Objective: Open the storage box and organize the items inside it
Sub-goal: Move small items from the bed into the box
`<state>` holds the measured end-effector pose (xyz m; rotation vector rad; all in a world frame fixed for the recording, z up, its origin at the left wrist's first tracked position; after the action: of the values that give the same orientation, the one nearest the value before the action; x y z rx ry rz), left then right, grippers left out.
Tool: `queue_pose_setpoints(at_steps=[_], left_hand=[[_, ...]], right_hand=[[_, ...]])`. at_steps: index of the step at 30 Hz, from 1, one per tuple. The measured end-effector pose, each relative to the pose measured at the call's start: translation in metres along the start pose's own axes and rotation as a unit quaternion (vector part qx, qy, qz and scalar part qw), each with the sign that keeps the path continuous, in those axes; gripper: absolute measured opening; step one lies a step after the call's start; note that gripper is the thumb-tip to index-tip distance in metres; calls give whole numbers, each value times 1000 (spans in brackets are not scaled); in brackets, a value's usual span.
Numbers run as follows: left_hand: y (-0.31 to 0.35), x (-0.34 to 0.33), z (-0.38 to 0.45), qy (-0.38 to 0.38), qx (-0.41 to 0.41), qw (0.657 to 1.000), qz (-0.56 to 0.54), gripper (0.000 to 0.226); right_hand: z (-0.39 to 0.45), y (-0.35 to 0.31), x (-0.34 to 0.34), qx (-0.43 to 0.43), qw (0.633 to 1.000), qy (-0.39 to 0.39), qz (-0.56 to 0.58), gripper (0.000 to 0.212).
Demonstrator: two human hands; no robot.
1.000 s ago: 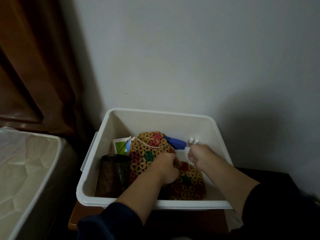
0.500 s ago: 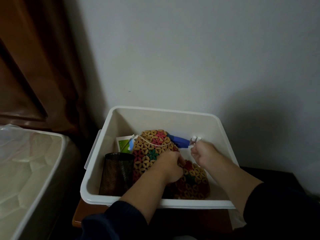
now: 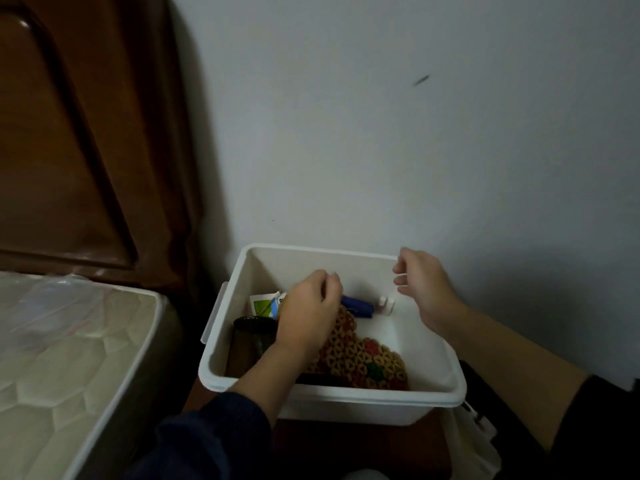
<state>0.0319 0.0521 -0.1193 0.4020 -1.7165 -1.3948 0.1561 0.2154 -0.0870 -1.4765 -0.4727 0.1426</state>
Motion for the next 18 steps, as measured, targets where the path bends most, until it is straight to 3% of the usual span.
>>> queue_pose_setpoints(at_steps=[3,7,14,18], left_hand=[[11,56,-16,89,-32,995,-1,58],[4,148,-53,191,-65,979,35,63],[-71,313,-159,346,45,933,87,60],[-134,380,-232,410,148,896,85,55]], right_hand=[[-32,-49,-15,137,988,3,-65,39],[-88,-97,-77,257,964,-52,-50,64],[-226,-135,-240,323,921,-216,38,64],[-304,-128,-320,334,886,-319,34,48]])
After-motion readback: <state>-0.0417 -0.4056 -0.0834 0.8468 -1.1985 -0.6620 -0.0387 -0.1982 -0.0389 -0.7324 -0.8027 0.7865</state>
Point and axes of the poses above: each hand's wrist, its own z-axis towards the middle knuckle, its own x-axis out of the back of the hand, y = z × x, the point moved 2 cm from there along z, towards the middle knuckle, and after that the axes turned 13 degrees about x, right-handed, at the moved point
